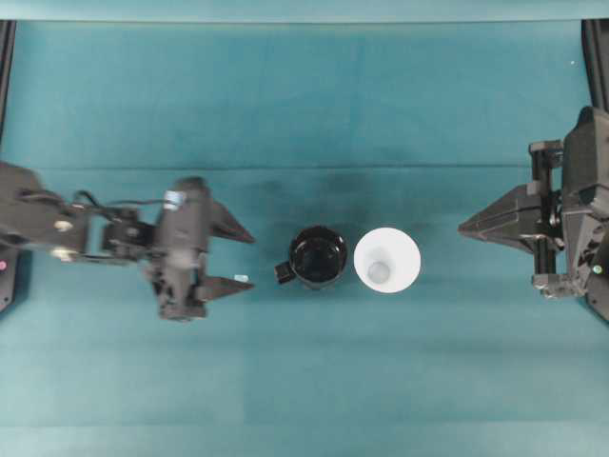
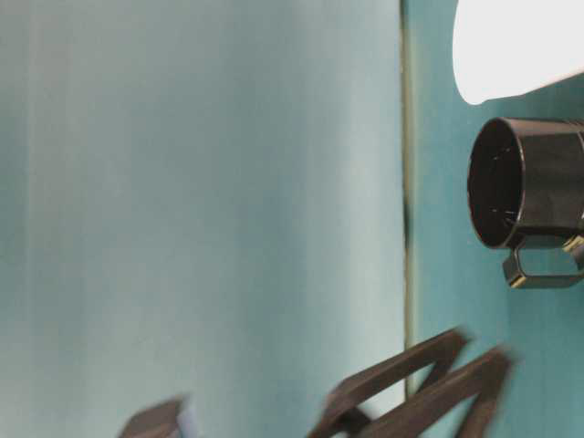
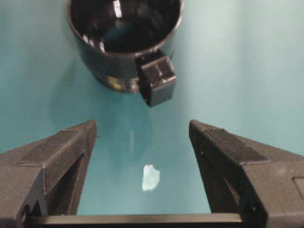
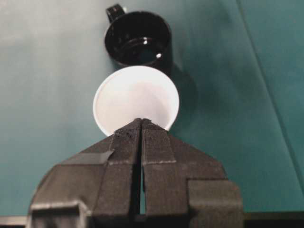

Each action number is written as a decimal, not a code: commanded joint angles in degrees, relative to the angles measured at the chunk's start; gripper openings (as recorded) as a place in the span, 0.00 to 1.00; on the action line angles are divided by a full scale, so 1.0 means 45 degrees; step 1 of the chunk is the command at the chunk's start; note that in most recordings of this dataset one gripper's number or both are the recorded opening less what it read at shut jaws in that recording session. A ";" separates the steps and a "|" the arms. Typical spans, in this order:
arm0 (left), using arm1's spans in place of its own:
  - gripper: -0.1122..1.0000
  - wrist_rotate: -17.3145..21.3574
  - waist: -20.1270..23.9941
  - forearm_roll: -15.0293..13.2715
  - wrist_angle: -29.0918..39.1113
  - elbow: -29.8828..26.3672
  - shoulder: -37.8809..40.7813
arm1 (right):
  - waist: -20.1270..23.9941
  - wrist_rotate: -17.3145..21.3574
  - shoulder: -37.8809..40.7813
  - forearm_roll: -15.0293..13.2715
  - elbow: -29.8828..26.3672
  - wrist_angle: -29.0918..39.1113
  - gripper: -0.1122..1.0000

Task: Put the paper cup into the moved cup holder.
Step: 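Open the left gripper and retract it leftward from the holder, then move the right gripper over the white paper cup and lower, then grasp the white paper cup rim with the right gripper and lift, then carry the paper cup left and lower it into the cup holder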

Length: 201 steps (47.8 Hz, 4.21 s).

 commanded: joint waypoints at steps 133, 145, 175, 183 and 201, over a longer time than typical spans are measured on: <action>0.80 0.0020 -0.0039 0.0020 0.2324 0.0547 -0.2949 | -0.1055 0.1426 1.0059 0.0039 -0.6406 0.5664 0.82; 0.80 0.0020 -0.0039 0.0020 0.2344 0.0547 -0.2949 | -0.0840 0.1445 0.9980 0.0137 -0.6641 0.5879 0.31; 0.80 -0.0059 -0.0020 0.0000 0.2344 0.0469 -0.2910 | -0.1270 0.1445 0.8613 0.0566 -1.0391 1.0098 0.12; 0.80 -0.0059 -0.0039 0.0000 0.2344 0.0469 -0.2891 | -0.1250 0.1406 0.9551 0.0566 -1.1348 0.9980 0.12; 0.80 -0.0059 -0.0039 0.0020 0.2344 0.0449 -0.2891 | -0.0918 0.1406 1.1348 0.0566 -1.1758 0.8711 0.12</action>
